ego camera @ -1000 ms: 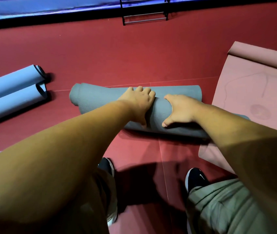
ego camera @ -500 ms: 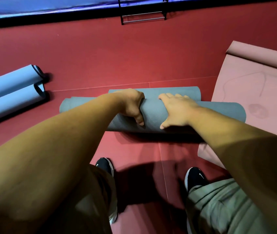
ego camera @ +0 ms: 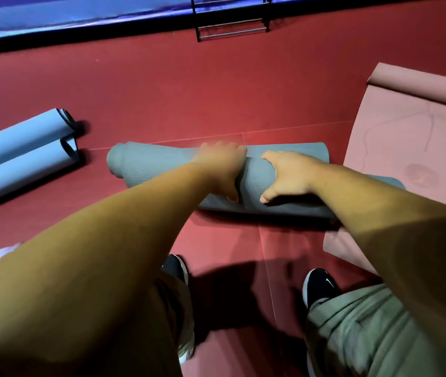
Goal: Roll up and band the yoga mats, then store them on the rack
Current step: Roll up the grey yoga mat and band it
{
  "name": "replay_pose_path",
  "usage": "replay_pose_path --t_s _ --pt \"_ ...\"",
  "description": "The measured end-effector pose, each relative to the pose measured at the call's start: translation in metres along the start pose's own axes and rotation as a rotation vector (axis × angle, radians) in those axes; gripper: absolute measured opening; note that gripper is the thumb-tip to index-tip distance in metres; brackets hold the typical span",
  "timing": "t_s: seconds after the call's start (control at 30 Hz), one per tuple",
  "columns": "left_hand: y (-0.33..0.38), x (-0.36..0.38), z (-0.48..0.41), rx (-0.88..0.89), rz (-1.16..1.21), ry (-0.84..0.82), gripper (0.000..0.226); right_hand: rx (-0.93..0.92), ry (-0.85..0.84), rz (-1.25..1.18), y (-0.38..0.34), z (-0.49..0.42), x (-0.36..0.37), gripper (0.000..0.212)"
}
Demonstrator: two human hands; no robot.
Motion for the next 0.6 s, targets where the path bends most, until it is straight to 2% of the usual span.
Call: replay_pose_path --t_s 0.13,0.3,0.37,0.5,0.6 --pt "-0.015 0.002 -0.003 -0.023 0.119 -0.029 0.092 -0.023 0.014 0.059 0.0 -0.001 0.001 0.12" --pt "-0.027 0.006 -0.005 -0.041 0.302 -0.119 0.093 -0.023 0.035 0.173 0.007 0.001 -0.004 0.138" --pt "-0.028 0.008 -0.005 -0.033 0.333 -0.142 0.093 -0.012 0.034 0.166 0.008 0.002 -0.007 0.137" --pt "-0.022 0.017 -0.004 -0.028 0.314 -0.217 0.099 0.005 -0.021 0.13 0.008 0.002 -0.005 0.131" --pt "-0.016 0.013 -0.002 0.006 0.195 -0.189 0.112 0.022 -0.042 0.075 0.012 0.002 -0.001 0.134"
Point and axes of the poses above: each hand's wrist, its own z-axis away from the middle knuckle, its own x-axis out of the palm, y = z × x, the point moved 8 cm from there along -z, towards the middle knuckle, and after that the axes turned 9 degrees about -z, right-handed, at the moved point
